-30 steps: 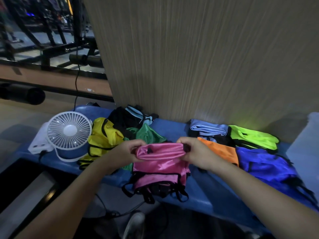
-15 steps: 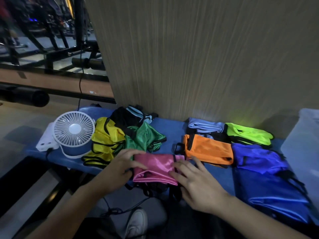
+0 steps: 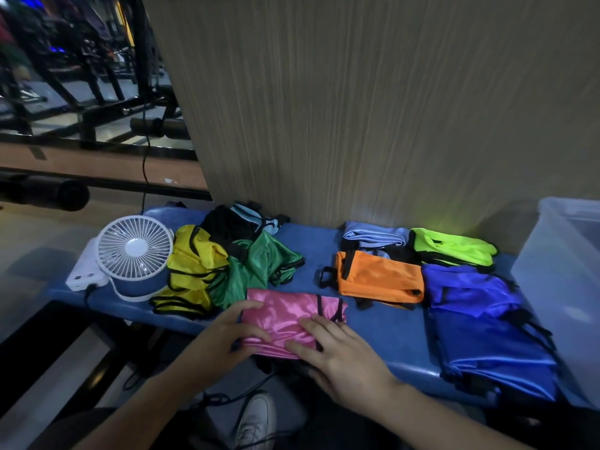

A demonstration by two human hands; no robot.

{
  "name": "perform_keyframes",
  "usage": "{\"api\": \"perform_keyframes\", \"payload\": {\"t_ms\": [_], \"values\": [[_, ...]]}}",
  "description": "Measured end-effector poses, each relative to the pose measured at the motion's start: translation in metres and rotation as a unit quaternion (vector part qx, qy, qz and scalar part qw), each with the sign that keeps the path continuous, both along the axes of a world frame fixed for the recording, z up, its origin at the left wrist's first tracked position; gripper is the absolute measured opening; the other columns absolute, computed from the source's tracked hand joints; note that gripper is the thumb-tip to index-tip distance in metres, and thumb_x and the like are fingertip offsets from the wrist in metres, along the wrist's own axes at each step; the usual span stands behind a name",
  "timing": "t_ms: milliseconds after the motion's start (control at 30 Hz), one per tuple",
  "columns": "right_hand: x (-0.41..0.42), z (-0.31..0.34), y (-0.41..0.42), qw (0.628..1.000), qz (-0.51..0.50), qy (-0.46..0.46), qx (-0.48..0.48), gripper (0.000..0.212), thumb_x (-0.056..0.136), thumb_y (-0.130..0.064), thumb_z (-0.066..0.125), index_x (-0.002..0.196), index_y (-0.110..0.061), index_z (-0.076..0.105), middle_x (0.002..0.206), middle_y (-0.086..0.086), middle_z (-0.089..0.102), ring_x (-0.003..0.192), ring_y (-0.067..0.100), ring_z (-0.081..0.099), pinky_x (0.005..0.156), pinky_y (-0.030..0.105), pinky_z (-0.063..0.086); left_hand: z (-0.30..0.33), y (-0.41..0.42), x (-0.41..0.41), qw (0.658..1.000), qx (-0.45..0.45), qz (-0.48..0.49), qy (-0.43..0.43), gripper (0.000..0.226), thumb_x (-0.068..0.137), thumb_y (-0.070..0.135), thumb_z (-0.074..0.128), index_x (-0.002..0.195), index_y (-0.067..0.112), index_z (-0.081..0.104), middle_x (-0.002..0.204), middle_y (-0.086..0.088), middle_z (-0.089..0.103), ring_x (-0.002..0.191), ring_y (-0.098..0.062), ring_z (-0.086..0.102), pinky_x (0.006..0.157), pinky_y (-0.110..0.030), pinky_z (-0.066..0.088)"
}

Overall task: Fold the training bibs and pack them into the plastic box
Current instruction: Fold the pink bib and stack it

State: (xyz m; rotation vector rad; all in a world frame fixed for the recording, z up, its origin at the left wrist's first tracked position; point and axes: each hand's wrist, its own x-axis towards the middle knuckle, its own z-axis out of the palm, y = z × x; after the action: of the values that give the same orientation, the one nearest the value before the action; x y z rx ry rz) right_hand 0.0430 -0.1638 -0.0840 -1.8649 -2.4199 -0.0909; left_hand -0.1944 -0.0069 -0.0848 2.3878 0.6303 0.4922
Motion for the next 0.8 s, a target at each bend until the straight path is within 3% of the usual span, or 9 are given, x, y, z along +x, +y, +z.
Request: {"api": "perform_keyframes", "payload": {"t_ms": [100,167,267,400,500,667,800], "values": [[-0.001,0.001,-0.006,1.000,-0.004,-0.009,0.016,0.058,0.081,-0.039,0.074,0.135,-0.038,0.051,0.139,0.004,0.054,0.124,0.025,0.053,0.094,0.034,0.051,0.000,-0.009,0.006,1.000,-0.003,-0.021,0.002,0.021,0.084,0.031,0.072,0.100,0.045,0.071,0.144,0.020,0.035,0.111,0.013,0.051,0.083,-0.005,0.038],[0.002,0.005,-0.011,1.000,-0.018,-0.010,0.016,0.061,0.075,-0.039,0.078,0.131,-0.038,0.053,0.132,0.003,0.056,0.116,0.023,0.057,0.086,0.032,0.052,0.000,-0.013,0.015,1.000,0.011,-0.023,0.009,0.020,0.083,0.040,0.068,0.101,0.049,0.067,0.143,0.028,0.031,0.117,0.010,0.049,0.086,-0.005,0.038],[0.011,0.008,-0.022,0.999,-0.041,-0.006,0.013,0.064,0.069,-0.033,0.079,0.128,-0.038,0.055,0.127,0.002,0.058,0.109,0.022,0.060,0.080,0.031,0.053,0.000,-0.017,0.031,0.998,0.033,-0.046,0.039,0.035,0.086,0.033,0.074,0.098,0.063,0.060,0.143,0.033,0.026,0.130,0.012,0.038,0.097,-0.005,0.033],[0.031,0.013,-0.043,0.997,-0.072,-0.006,0.023,0.052,0.072,-0.032,0.054,0.123,-0.039,0.057,0.122,-0.001,0.060,0.104,0.021,0.062,0.077,0.032,0.055,-0.001,-0.029,0.058,0.995,0.042,-0.079,0.038,0.023,0.088,0.035,0.073,0.104,0.050,0.066,0.145,0.029,0.029,0.137,0.006,0.034,0.109,-0.012,0.029],[0.052,0.017,-0.062,0.994,-0.102,0.001,0.027,0.053,0.073,-0.035,0.042,0.124,-0.040,0.055,0.122,-0.005,0.059,0.106,0.019,0.062,0.079,0.032,0.054,0.001,-0.041,0.084,0.993,0.038,-0.104,0.038,0.020,0.091,0.042,0.067,0.110,0.045,0.066,0.145,0.026,0.030,0.138,0.005,0.032,0.110,-0.015,0.029],[0.083,0.025,-0.082,0.985,-0.165,0.036,0.023,0.062,0.064,-0.023,0.067,0.123,-0.041,0.056,0.119,-0.009,0.060,0.102,0.015,0.064,0.075,0.028,0.054,0.006,-0.050,0.127,0.990,0.039,-0.126,0.055,0.023,0.094,0.046,0.063,0.117,0.047,0.064,0.146,0.027,0.029,0.137,0.009,0.029,0.109,-0.015,0.029],[0.089,0.022,-0.086,0.981,-0.189,0.031,0.020,0.056,0.073,-0.026,0.049,0.128,-0.036,0.055,0.125,-0.005,0.059,0.110,0.019,0.061,0.088,0.031,0.049,0.009,-0.051,0.147,0.989,0.052,-0.122,0.064,0.022,0.095,0.040,0.064,0.117,0.044,0.065,0.143,0.024,0.033,0.134,0.004,0.034,0.109,-0.016,0.030]]}}
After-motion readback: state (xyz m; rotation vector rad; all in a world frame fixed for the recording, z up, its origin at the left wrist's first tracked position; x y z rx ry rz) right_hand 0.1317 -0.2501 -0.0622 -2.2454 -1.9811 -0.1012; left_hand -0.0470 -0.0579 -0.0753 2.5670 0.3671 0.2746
